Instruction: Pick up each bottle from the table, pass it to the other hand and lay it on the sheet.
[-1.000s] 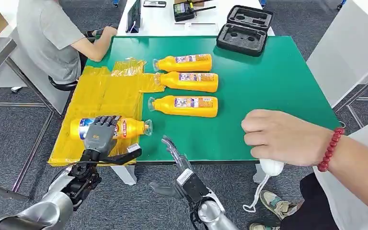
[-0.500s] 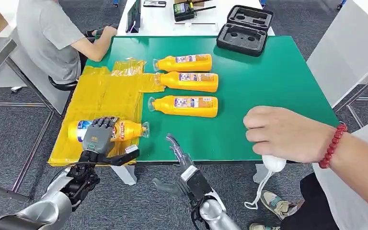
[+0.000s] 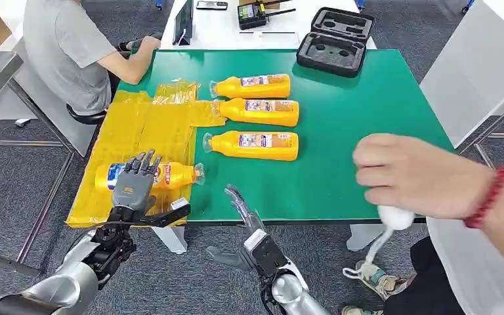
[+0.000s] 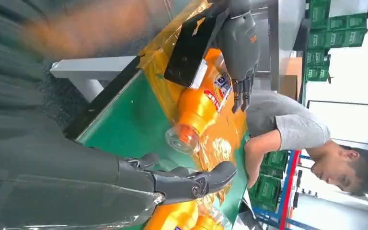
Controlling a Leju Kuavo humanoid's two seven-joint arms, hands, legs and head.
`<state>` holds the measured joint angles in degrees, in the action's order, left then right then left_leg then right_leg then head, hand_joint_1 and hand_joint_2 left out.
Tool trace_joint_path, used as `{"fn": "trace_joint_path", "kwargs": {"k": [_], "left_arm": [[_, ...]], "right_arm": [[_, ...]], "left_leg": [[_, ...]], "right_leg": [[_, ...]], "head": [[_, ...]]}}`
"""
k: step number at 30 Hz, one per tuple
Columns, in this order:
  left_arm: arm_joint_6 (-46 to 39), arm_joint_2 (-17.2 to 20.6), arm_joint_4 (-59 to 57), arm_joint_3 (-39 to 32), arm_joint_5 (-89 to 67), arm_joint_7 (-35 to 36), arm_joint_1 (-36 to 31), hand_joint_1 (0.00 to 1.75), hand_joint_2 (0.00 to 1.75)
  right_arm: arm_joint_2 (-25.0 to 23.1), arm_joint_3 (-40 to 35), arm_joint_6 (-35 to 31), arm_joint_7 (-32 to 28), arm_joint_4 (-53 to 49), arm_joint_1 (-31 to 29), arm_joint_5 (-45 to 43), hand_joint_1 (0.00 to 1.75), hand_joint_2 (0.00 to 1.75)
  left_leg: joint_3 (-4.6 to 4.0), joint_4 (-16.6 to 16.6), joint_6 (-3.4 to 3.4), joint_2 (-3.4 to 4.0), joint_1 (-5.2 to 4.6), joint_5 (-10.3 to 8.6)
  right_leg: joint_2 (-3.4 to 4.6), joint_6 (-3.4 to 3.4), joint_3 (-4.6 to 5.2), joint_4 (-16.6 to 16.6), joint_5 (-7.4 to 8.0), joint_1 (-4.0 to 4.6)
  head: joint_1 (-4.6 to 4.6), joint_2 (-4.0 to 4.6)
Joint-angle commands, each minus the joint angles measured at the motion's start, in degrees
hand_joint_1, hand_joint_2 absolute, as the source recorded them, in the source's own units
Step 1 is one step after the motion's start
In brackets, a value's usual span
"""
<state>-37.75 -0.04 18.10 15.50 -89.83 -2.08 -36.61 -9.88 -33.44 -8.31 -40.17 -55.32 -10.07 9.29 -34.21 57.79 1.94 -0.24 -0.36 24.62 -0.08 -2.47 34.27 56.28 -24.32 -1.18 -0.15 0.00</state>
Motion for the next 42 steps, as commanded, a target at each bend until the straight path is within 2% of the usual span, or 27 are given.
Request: {"fn": "trace_joint_path", "kwargs": {"k": [1,5,7,13,14,15,16,17,18,20,23,26,29,30,33,41,42], "left_arm": [[-2.15,-0.33,-3.47,0.28,-0.17,-0.34,-2.52,0.00,1.75],[-2.25,-0.94,4.68,-2.76,1.12,-3.30,0.81,0.00,1.75],[-2.25,-2.59,13.44,-7.62,6.53,-10.87,4.86,0.00,1.75],[-2.25,-2.59,13.44,-7.62,6.53,-10.87,4.86,0.00,1.75],[-2.25,-5.80,16.14,-14.10,17.59,-23.94,7.18,0.00,1.75],[-2.25,-7.15,15.15,-16.33,23.37,-30.54,7.43,0.00,1.75],[-0.57,-8.28,16.93,-14.76,34.16,-37.92,9.40,0.00,1.75],[3.88,-7.35,27.36,-8.56,44.74,-37.92,15.00,0.00,1.75],[5.80,-6.39,33.95,-5.99,50.32,-37.92,18.92,0.00,1.75],[5.74,-6.16,41.67,-5.50,55.96,-37.92,24.03,0.00,1.75],[5.73,-6.57,43.02,-7.01,59.86,-37.92,24.28,0.00,1.75],[2.98,-6.83,38.30,-9.78,61.02,-37.92,21.59,0.00,1.75],[6.61,-6.90,39.07,-10.74,67.16,-37.92,21.84,0.00,1.75],[11.25,-7.06,41.20,-11.06,72.48,-37.92,22.92,0.00,1.75],[16.88,-7.71,43.94,-11.27,77.94,-37.92,24.75,0.00,1.75],[17.71,-7.84,44.37,-11.30,78.60,-37.92,25.03,0.00,1.75],[20.41,-8.55,45.89,-11.62,81.13,-37.92,26.04,0.00,1.75]], "right_arm": [[1.72,-2.91,-1.47,0.17,1.05,-2.03,0.56,0.00,1.75],[2.02,-2.45,-2.25,0.17,0.09,-1.28,1.24,0.00,1.75],[2.87,-2.53,-4.57,0.17,-2.94,-0.17,2.13,0.00,1.75],[2.87,-2.53,-4.57,0.17,-2.94,-0.17,2.13,0.00,1.75],[3.85,-2.56,-7.69,0.17,-6.33,1.15,3.33,0.00,1.75],[4.50,-2.81,-9.46,0.17,-8.41,1.84,3.90,0.00,1.75],[6.31,-3.38,-13.26,0.17,-12.84,3.24,5.40,0.00,1.75],[7.87,-3.19,-16.84,0.17,-16.68,4.28,6.89,0.00,1.75],[8.60,-2.20,-19.12,0.17,-19.20,5.30,7.48,0.00,1.75],[10.10,0.83,-21.38,0.17,-25.62,7.69,6.53,0.00,1.75],[10.72,3.10,-22.85,0.17,-29.65,8.85,6.24,0.00,1.75],[11.30,4.30,-23.04,0.17,-34.99,10.87,5.77,0.00,1.75],[11.53,4.65,-25.03,0.17,-37.58,12.59,6.85,0.00,1.75],[11.50,5.22,-26.89,0.17,-38.73,13.42,6.20,0.00,1.75],[11.15,7.65,-30.03,0.17,-39.96,14.38,3.75,0.00,1.75],[11.00,8.20,-30.77,0.17,-39.83,14.46,3.76,0.00,1.75],[9.50,11.43,-31.69,0.17,-39.36,14.88,5.68,0.00,1.75]], "left_leg": [[0.06,0.02,-0.07,0.02,0.05,0.03],[0.14,0.02,-0.10,0.00,0.10,0.07],[0.20,0.01,-0.11,-0.02,0.12,0.09],[0.10,0.00,-0.07,0.01,0.04,0.06],[0.21,0.04,-0.12,0.02,0.11,0.13],[0.12,0.00,-0.08,-0.03,0.06,0.06],[0.11,-0.02,-0.08,-0.04,0.03,0.04],[0.22,-0.01,-0.10,-0.14,0.06,0.10],[0.15,-0.02,-0.07,-0.15,0.02,0.06],[0.19,-0.01,-0.06,-0.19,0.02,0.13],[0.24,0.07,-0.10,0.10,0.04,0.29],[0.09,0.09,-0.14,-0.11,0.05,0.21],[0.04,0.07,-0.14,-0.16,0.08,0.17],[0.01,0.04,-0.12,-0.05,0.03,0.16],[0.04,0.02,-0.12,-0.01,0.04,0.17],[0.08,0.00,-0.12,0.05,0.05,0.16],[0.18,0.00,-0.16,0.02,0.08,0.20]], "right_leg": [[0.00,0.07,-0.08,-0.01,-0.02,0.05],[-0.02,0.10,-0.18,-0.04,-0.05,0.10],[-0.05,0.12,-0.26,-0.07,-0.07,0.13],[-0.01,0.07,-0.13,-0.04,-0.04,0.05],[0.00,0.12,-0.27,-0.05,-0.09,0.11],[-0.05,0.08,-0.18,-0.07,-0.05,0.07],[-0.06,0.08,-0.15,-0.06,-0.05,0.04],[-0.16,0.10,-0.31,-0.10,-0.12,0.07],[-0.16,0.07,-0.21,-0.08,-0.09,0.04],[-0.18,0.07,-0.28,-0.10,-0.14,0.03],[0.10,0.06,-0.25,-0.05,-0.17,0.06],[-0.10,0.11,-0.12,-0.02,-0.18,0.07],[-0.17,0.11,-0.11,-0.07,-0.13,0.10],[-0.05,0.09,-0.03,-0.06,-0.09,0.05],[-0.01,0.09,-0.04,-0.07,-0.09,0.06],[0.05,0.09,-0.09,-0.08,-0.08,0.06],[0.01,0.13,-0.21,-0.10,-0.12,0.09]], "head": [[0.00,0.00],[0.00,0.00],[0.00,0.00],[0.00,0.00],[0.00,0.00],[0.00,0.00],[0.02,0.00],[-0.02,0.00],[-0.04,0.00],[0.02,0.00],[0.00,0.00],[-0.02,0.00],[0.02,0.00],[-0.02,0.00],[-0.02,0.00],[-0.02,0.00],[-0.02,0.00]]}}
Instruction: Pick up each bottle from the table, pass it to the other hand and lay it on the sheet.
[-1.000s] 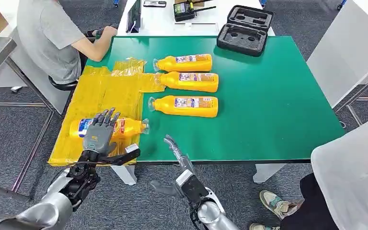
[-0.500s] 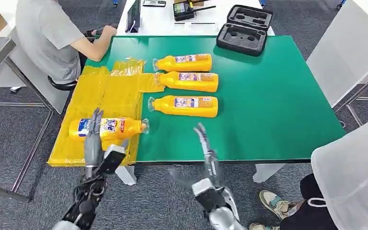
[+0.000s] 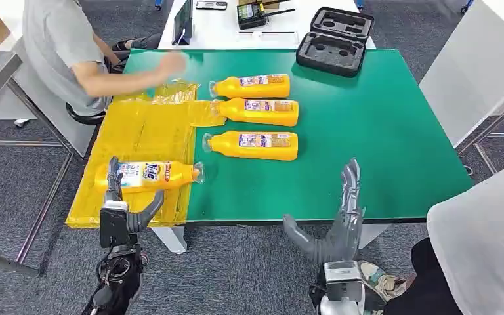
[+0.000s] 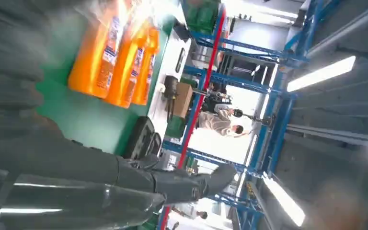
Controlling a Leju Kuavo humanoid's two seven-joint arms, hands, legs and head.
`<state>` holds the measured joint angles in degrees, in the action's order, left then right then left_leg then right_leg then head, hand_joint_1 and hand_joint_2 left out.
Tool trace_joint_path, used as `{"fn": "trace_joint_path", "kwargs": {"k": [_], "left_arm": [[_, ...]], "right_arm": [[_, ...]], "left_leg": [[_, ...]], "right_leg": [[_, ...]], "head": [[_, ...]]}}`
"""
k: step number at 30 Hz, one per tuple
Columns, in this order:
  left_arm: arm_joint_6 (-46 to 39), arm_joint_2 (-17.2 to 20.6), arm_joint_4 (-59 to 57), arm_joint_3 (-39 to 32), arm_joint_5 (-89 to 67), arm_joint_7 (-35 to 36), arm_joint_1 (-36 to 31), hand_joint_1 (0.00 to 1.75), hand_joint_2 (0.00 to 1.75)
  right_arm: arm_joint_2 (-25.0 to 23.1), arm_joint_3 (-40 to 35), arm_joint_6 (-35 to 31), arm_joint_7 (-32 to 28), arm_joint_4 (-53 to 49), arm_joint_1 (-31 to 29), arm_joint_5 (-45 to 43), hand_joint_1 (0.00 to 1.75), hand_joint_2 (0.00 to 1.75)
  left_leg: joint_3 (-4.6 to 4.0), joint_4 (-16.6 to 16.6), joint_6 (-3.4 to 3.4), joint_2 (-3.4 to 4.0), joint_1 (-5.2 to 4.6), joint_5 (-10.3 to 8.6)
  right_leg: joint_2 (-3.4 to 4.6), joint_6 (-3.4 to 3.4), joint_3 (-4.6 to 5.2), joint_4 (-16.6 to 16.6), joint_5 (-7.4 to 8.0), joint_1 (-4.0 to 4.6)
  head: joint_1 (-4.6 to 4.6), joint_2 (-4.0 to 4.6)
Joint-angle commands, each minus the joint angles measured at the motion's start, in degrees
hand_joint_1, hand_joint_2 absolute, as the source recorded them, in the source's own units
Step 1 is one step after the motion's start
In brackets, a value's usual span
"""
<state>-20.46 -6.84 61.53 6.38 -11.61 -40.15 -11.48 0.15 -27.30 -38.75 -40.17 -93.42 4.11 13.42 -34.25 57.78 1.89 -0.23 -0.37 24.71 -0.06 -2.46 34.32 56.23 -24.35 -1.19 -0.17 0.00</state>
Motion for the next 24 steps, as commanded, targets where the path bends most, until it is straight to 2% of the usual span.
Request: {"fn": "trace_joint_path", "kwargs": {"k": [1,5,13,14,16,17,19,20,24], "left_arm": [[4.66,-2.26,3.21,-2.72,4.33,0.16,1.60,0.00,1.75],[10.31,-2.55,8.80,-0.52,7.38,2.19,6.65,0.00,1.75],[10.62,-2.53,9.18,-0.35,7.60,2.26,7.03,0.00,1.75],[12.01,-2.53,10.14,0.11,8.72,2.69,8.06,0.00,1.75],[12.01,-2.53,10.14,0.11,8.72,2.69,8.06,0.00,1.75],[14.51,-4.00,11.42,2.38,9.77,4.75,9.28,0.00,1.75],[14.51,-4.00,11.42,2.38,9.77,4.75,9.28,0.00,1.75],[14.79,-4.52,10.55,3.15,9.96,5.28,8.91,0.00,0.00],[14.00,-4.73,9.71,3.87,9.65,5.47,8.27,0.00,0.00]], "right_arm": [[-0.95,6.42,-1.25,0.17,-1.16,1.03,1.12,0.00,1.75],[-3.21,13.59,-1.25,0.17,0.21,3.39,2.10,0.00,1.75],[-3.36,13.98,-1.25,0.17,0.28,3.61,2.36,0.00,1.75],[-3.80,15.48,-1.25,0.17,0.10,4.33,3.12,0.00,0.00],[-3.80,15.48,-1.25,0.17,0.10,4.33,3.12,0.00,0.00],[-6.11,21.01,-1.25,0.17,-0.81,4.80,5.31,0.00,0.00],[-6.11,21.01,-1.25,0.17,-0.81,4.80,5.31,0.00,0.00],[-6.41,21.73,-1.25,0.17,-1.06,4.82,5.50,0.00,0.00],[-7.19,23.21,-1.25,0.17,-2.26,5.30,6.40,0.00,0.00]], "left_leg": [[0.17,0.00,-0.10,-0.02,0.08,0.07],[0.25,-0.02,-0.10,0.04,0.09,0.12],[0.26,-0.02,-0.11,0.04,0.10,0.13],[0.17,-0.02,-0.07,0.00,0.04,0.08],[0.14,-0.05,-0.05,-0.01,0.02,0.05],[0.13,-0.04,-0.05,-0.01,0.01,0.06],[0.16,-0.02,-0.08,-0.01,0.07,0.09],[0.21,0.02,-0.12,-0.01,0.11,0.13],[0.11,-0.01,-0.06,-0.12,0.02,0.06]], "right_leg": [[-0.04,0.11,-0.20,-0.05,-0.06,0.09],[0.03,0.11,-0.27,-0.08,-0.08,0.10],[0.03,0.11,-0.29,-0.09,-0.08,0.11],[0.00,0.08,-0.19,-0.06,-0.06,0.05],[-0.02,0.06,-0.16,-0.07,-0.05,0.02],[-0.02,0.05,-0.14,-0.06,-0.06,0.02],[-0.02,0.09,-0.19,-0.07,-0.07,0.07],[-0.02,0.12,-0.25,-0.07,-0.09,0.12],[-0.13,0.07,-0.15,-0.04,-0.08,0.02]], "head": [[0.02,0.00],[0.00,0.00],[0.00,0.00],[0.00,0.00],[0.00,0.00],[0.00,0.00],[0.02,0.00],[0.00,0.00],[0.02,0.00]]}}
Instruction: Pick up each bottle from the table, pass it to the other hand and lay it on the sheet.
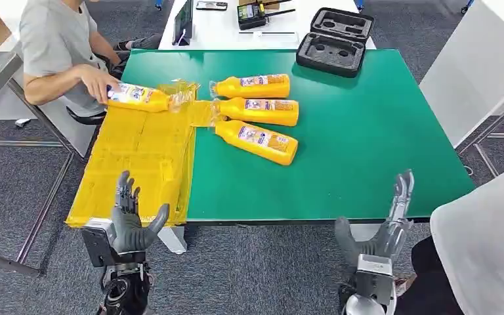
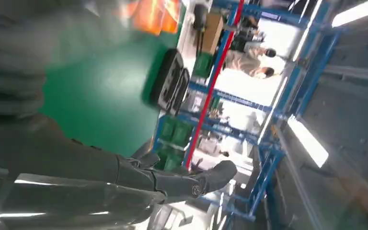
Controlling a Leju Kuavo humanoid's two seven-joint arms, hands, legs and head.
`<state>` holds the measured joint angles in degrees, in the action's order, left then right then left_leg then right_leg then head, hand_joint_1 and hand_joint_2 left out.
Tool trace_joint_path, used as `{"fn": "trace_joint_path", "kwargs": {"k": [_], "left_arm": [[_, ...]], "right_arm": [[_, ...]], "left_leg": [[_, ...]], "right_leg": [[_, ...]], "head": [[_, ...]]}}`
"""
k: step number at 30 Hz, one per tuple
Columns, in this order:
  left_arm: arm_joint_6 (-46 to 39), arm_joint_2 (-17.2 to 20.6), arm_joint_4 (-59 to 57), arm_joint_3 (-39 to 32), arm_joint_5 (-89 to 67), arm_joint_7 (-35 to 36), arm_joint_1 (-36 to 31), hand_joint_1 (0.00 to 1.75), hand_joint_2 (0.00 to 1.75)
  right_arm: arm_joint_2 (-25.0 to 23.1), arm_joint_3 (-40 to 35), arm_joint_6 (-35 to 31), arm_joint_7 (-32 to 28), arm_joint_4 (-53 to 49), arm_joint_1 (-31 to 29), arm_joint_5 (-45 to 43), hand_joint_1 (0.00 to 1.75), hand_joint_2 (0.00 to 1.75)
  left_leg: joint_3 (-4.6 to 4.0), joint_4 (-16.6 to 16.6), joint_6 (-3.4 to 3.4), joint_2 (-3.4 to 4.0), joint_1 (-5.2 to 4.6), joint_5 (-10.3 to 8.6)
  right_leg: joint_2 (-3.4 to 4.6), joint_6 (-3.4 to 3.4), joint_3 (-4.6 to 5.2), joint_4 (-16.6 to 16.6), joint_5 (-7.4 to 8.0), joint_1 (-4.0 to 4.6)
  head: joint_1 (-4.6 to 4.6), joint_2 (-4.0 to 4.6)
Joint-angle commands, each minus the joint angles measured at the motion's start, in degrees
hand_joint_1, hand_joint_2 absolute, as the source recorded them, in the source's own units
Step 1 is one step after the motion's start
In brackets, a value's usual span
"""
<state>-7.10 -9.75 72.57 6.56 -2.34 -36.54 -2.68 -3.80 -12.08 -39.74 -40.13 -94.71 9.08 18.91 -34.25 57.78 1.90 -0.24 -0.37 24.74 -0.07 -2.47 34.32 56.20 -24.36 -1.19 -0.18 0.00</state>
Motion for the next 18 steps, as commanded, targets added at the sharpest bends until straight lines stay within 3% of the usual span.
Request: {"fn": "trace_joint_path", "kwargs": {"k": [1,10,14,15,18], "left_arm": [[0.64,-1.82,-1.33,3.69,0.38,1.86,-0.54,0.00,0.00],[1.36,-1.45,0.02,4.03,1.77,2.00,-0.32,0.00,0.00],[-0.84,-0.94,-1.10,3.97,0.81,2.30,-0.64,0.00,0.00],[-1.38,-0.87,-1.71,3.94,0.73,2.03,-0.54,0.00,1.75],[-1.60,-0.77,-2.63,4.26,0.76,0.83,-0.42,0.00,1.75]], "right_arm": [[-3.23,8.00,-0.26,0.13,-0.97,0.32,0.91,0.00,0.00],[-3.66,9.95,-0.26,0.13,-3.35,0.89,2.04,0.00,0.00],[-1.74,8.80,-0.26,0.13,-2.03,0.58,0.13,0.00,0.00],[-1.31,7.96,-0.26,0.13,-1.28,0.41,-0.50,0.00,0.00],[-0.73,5.88,-0.26,0.13,0.53,-0.67,0.49,0.00,0.00]], "left_leg": [[0.10,-0.01,-0.07,-0.07,0.03,0.03],[0.23,0.00,-0.12,-0.01,0.09,0.10],[0.16,0.01,-0.09,-0.04,0.07,0.07],[0.14,-0.03,-0.06,0.00,0.04,0.04],[0.27,-0.06,-0.09,0.03,0.08,0.07]], "right_leg": [[-0.08,0.07,-0.13,-0.03,-0.05,0.03],[-0.03,0.13,-0.26,-0.05,-0.08,0.10],[-0.06,0.10,-0.20,-0.03,-0.07,0.08],[-0.02,0.07,-0.16,-0.06,-0.03,0.05],[0.01,0.10,-0.29,-0.11,-0.04,0.09]], "head": [[0.00,0.00],[-0.02,0.00],[0.00,0.00],[0.00,0.00],[0.02,0.00]]}}
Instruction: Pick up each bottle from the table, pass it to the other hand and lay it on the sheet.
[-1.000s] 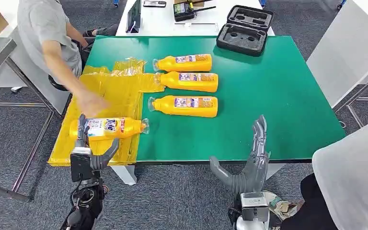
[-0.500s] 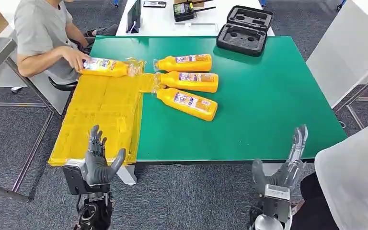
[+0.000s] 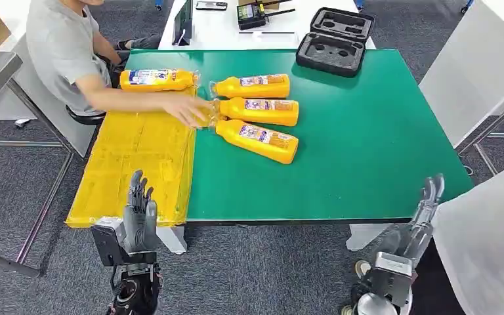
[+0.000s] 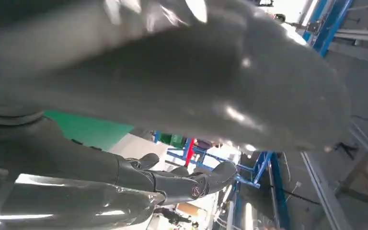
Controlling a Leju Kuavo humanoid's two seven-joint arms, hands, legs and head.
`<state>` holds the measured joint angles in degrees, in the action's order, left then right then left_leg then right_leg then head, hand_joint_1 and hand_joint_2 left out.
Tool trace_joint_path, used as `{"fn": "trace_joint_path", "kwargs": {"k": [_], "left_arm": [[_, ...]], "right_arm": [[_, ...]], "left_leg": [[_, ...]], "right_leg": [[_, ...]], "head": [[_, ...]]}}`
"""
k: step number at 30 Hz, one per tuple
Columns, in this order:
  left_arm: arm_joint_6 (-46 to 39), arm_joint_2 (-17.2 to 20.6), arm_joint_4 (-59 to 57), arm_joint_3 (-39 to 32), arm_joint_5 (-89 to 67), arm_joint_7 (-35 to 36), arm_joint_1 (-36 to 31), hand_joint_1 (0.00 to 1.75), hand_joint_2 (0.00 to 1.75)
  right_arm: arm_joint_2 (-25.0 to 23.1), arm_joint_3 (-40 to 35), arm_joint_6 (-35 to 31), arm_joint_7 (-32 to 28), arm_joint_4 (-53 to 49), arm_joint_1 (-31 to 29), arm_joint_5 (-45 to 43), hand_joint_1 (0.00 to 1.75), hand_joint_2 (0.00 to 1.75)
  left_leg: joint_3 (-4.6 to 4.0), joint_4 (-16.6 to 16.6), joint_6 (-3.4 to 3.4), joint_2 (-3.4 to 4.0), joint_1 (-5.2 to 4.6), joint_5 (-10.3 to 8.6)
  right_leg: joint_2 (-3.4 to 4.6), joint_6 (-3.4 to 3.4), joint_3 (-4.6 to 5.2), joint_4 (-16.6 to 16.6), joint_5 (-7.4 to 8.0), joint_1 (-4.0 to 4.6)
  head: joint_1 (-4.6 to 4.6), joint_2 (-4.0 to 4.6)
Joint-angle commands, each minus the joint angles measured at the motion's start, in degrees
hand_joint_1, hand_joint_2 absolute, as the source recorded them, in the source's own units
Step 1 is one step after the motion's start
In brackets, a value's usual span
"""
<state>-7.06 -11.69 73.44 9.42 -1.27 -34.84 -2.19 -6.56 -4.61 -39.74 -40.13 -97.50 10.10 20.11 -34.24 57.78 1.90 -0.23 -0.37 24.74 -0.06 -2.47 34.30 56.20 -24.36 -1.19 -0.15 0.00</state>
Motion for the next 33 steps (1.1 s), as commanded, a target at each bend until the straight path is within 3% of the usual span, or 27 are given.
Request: {"fn": "trace_joint_path", "kwargs": {"k": [1,7,11,23,30,33], "left_arm": [[-1.56,1.05,-3.54,1.50,-0.30,-0.85,-1.21,0.00,1.75],[-1.41,0.79,-4.70,2.03,-0.70,-0.58,-2.82,0.00,1.75],[0.88,0.80,-2.83,3.56,0.18,0.78,-1.08,0.00,1.75],[0.11,0.97,-0.94,4.55,-1.27,0.76,-0.57,0.00,1.75],[1.34,0.49,-3.84,6.00,-1.82,0.77,-2.90,0.00,1.75],[1.73,0.25,-5.09,6.50,-1.87,0.63,-3.46,0.00,1.75]], "right_arm": [[1.87,-1.46,-0.26,0.13,3.79,-2.18,0.10,0.00,0.00],[1.05,1.11,-0.26,0.13,6.98,-2.86,5.02,0.00,0.00],[1.71,1.72,3.30,0.13,16.74,-4.75,3.19,0.00,0.00],[1.14,2.21,5.66,0.13,18.88,-5.35,3.45,0.00,0.00],[0.97,3.59,6.50,1.77,22.76,-7.93,20.22,0.00,0.00],[1.30,3.69,7.17,2.72,23.77,-9.49,22.40,0.00,0.00]], "left_leg": [[0.26,-0.06,-0.10,0.07,0.08,0.07],[0.11,-0.05,-0.06,-0.02,0.02,0.01],[0.24,-0.10,-0.07,0.05,0.09,0.03],[0.22,-0.06,-0.10,0.05,0.08,0.06],[0.13,-0.05,-0.07,-0.02,0.05,0.01],[0.12,-0.05,-0.06,0.01,0.04,0.01]], "right_leg": [[0.05,0.11,-0.27,-0.12,-0.03,0.08],[-0.03,0.07,-0.14,-0.07,-0.01,0.03],[0.04,0.07,-0.28,-0.18,0.02,0.09],[0.04,0.10,-0.26,-0.11,-0.02,0.09],[-0.03,0.07,-0.17,-0.08,0.00,0.06],[0.00,0.07,-0.16,-0.07,0.01,0.05]], "head": [[-0.02,0.00],[-0.02,0.00],[-0.02,0.00],[0.00,0.00],[-0.02,0.00],[-0.04,0.00]]}}
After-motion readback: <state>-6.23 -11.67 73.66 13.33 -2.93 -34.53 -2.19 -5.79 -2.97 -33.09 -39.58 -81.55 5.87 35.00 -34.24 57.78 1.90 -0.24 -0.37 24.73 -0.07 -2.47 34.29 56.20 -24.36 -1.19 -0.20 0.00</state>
